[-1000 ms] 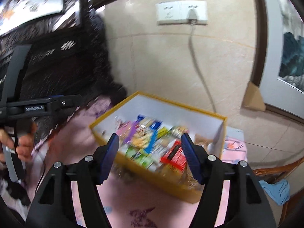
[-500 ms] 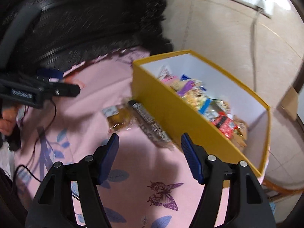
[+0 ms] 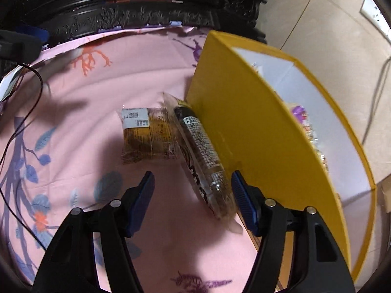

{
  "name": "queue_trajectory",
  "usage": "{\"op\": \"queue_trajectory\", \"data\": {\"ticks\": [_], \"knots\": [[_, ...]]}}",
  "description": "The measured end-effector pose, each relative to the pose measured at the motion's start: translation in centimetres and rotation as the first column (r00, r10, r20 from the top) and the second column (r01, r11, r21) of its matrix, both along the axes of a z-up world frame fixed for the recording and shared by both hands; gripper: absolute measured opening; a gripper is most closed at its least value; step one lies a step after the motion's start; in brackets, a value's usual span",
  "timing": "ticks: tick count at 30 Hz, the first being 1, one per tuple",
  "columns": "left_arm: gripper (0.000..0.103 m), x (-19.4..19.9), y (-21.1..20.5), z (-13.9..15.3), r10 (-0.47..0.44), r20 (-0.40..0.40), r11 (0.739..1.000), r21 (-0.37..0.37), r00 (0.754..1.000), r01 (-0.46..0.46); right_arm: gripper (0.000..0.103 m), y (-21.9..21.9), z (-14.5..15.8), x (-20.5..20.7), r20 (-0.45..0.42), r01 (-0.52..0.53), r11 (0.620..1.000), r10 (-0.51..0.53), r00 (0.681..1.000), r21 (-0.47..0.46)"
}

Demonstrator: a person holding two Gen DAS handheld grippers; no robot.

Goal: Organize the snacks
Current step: 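Grasp the dark stick pack with the right gripper, then grasp the clear bread pack with the left gripper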

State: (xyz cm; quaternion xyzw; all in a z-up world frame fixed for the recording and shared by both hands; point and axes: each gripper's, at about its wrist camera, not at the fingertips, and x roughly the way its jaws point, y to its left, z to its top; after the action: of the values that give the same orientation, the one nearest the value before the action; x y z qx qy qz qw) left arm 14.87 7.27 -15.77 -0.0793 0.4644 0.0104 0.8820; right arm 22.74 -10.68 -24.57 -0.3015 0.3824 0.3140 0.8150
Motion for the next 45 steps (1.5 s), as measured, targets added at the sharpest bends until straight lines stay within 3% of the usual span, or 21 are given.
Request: {"op": "queue_trajectory", "data": {"ticks": [10,11,13,19,24,29,37,45], "knots": [[0.095,0.0,-0.1,-0.4,0.001,-0.025,1.000,0.002,1.000,-0.001,0.063,1.3,-1.6,0.5,-0.056,0.008,1.000,-0.007,0.998,0.006],[0.095,0.1,-0.1,-0.4,0.001,-0.025,1.000,0.003,1.000,-0.001,0.059,1.2,-1.4,0.5,-0.054,0.027,1.000,-0.026,0.998,0.010],[0.095,0.2,-0.1,-0.6,-0.001,-0.028,1.000,0.007,1.000,0.002,0.039,0.7,-0.9,0.3,-0.057,0.067,0.998,-0.066,0.996,0.013],[0.095,1.4,-0.8,-1.8,-0.037,-0.049,0.999,0.010,0.998,0.038,0.034,-2.4,-0.4,-2.4,-0.099,0.142,0.990,-0.140,0.985,0.008],[0.095,2.8,-2.7,-3.5,-0.083,-0.079,0.996,0.011,0.993,0.084,0.033,-6.0,0.2,-6.9,-0.197,0.244,0.969,-0.234,0.952,0.029],[0.095,5.3,-4.7,-6.1,-0.096,-0.129,0.995,-0.006,0.987,0.096,0.033,-7.3,0.1,-10.3,-0.199,0.291,0.957,-0.283,0.938,0.012],[0.095,8.4,-8.0,-9.4,-0.173,-0.153,0.974,0.117,0.973,0.192,0.033,-7.2,0.3,-9.4,-0.217,0.365,0.930,-0.347,0.912,0.049],[0.094,8.9,-8.3,-11.4,-0.215,-0.162,0.965,0.118,0.963,0.235,0.035,-7.0,-0.2,-8.5,-0.215,0.349,0.936,-0.332,0.918,0.043]]}}
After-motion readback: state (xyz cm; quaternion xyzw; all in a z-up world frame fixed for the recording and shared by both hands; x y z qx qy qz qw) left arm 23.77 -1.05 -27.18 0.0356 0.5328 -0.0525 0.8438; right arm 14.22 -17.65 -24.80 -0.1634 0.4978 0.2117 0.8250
